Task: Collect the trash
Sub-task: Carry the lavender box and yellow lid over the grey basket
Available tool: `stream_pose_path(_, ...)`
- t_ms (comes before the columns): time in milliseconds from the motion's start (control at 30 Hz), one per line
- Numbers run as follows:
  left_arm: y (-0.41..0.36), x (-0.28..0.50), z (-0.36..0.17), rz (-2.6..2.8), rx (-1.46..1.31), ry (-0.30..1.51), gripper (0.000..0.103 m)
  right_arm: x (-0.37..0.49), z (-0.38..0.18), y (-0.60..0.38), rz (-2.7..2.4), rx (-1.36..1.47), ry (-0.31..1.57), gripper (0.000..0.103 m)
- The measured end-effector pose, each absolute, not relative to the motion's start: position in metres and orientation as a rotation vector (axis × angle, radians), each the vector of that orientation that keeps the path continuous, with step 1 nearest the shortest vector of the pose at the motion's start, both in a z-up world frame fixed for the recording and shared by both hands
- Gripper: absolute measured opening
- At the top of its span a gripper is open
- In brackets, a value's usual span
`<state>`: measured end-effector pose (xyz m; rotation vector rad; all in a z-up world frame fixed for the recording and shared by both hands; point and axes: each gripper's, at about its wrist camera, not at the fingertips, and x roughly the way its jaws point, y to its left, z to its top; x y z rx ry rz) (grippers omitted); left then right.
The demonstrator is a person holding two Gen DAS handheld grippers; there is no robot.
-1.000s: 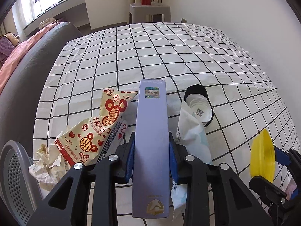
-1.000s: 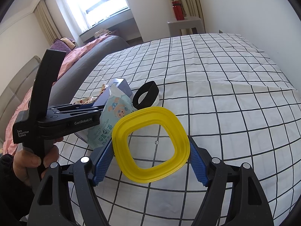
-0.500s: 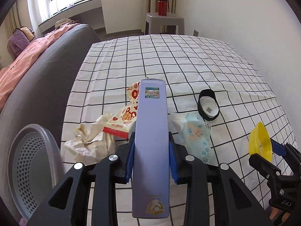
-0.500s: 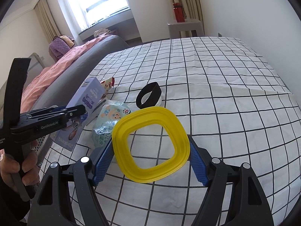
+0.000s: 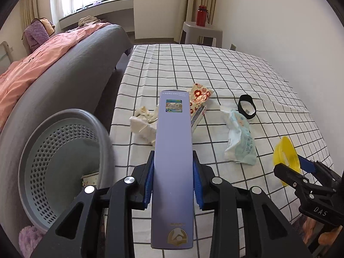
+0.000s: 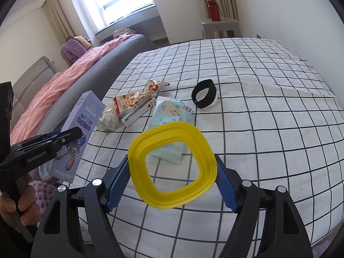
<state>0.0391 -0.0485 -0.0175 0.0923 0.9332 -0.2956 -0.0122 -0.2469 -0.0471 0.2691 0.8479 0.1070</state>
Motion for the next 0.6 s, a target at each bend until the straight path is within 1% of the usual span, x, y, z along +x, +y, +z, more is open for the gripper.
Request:
stream_pose_path(267,0.013,0.026,-0.018,-0.205,0.025,0.923,0.031,0.000,-0.035,-0.189,0.184,0.199,0.850,0.072)
stream_pose_path(600,0.094,0.025,-0.024,-0.091,-0.043,0.921,0.031,0.032,-0.033,-0.099,0.325,0.106,0.872,0.072)
